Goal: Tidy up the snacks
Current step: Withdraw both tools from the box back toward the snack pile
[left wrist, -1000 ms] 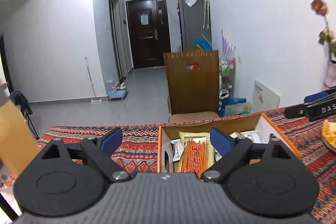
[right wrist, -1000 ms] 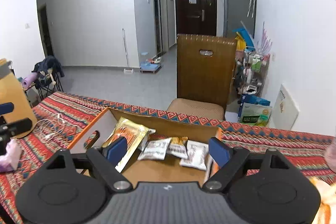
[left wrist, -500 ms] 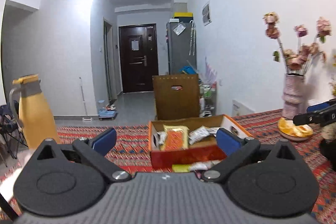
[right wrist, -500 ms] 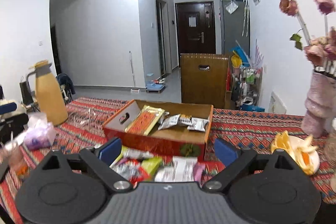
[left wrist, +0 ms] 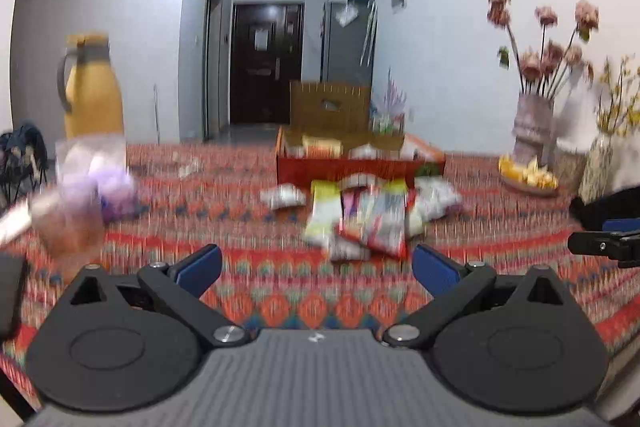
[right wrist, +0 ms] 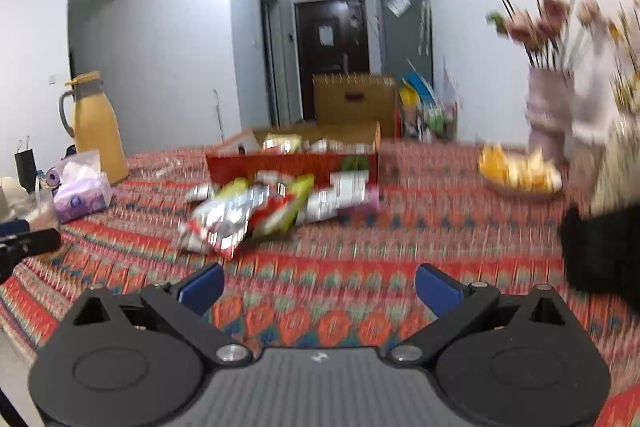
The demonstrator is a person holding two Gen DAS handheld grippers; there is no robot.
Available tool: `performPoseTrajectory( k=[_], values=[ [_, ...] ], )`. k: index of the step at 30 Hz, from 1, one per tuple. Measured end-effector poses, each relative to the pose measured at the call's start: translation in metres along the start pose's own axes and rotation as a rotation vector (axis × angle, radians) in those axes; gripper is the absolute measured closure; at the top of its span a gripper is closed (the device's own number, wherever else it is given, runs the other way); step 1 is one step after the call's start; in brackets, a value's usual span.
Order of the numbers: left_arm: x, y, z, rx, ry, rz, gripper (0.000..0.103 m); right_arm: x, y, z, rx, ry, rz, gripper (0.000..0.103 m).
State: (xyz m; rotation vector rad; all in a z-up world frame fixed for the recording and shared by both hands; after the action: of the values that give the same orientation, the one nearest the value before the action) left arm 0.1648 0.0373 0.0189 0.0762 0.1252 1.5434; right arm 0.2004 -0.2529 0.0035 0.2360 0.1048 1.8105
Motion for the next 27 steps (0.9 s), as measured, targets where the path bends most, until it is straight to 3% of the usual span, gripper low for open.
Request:
performPoseTrajectory(
  k=[7,18,27],
  values=[
    [-0.004,0.003,-0.038,0.093,0.013,-0.013,0.0,0.014,0.005,-0.059,0.116,0.011,-0.006,0.001],
    [-0.001,-0.027,-0.046,0.157,0.008,0.006,0.0,0.015,-0.022,-0.061,0.155,-0.001,-0.003,0.001],
    [-0.01,-0.101,-0.045,0.201,-0.013,0.017,0.001,-0.002,-0.067,-0.049,0.159,0.0,-0.028,0.001]
  ],
)
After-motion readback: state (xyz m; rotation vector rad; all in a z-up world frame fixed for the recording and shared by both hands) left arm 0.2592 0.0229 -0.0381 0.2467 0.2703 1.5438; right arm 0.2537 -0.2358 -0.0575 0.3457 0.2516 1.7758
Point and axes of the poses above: each gripper's, at about its wrist camera, not at the fingertips, and y roughly against the way its jaws point, x to its left, z to its top, the point moved 9 cm from there along -y, roughly the way its jaws point, and after that the axes turned 15 degrees about -x, right-handed, at the moved point
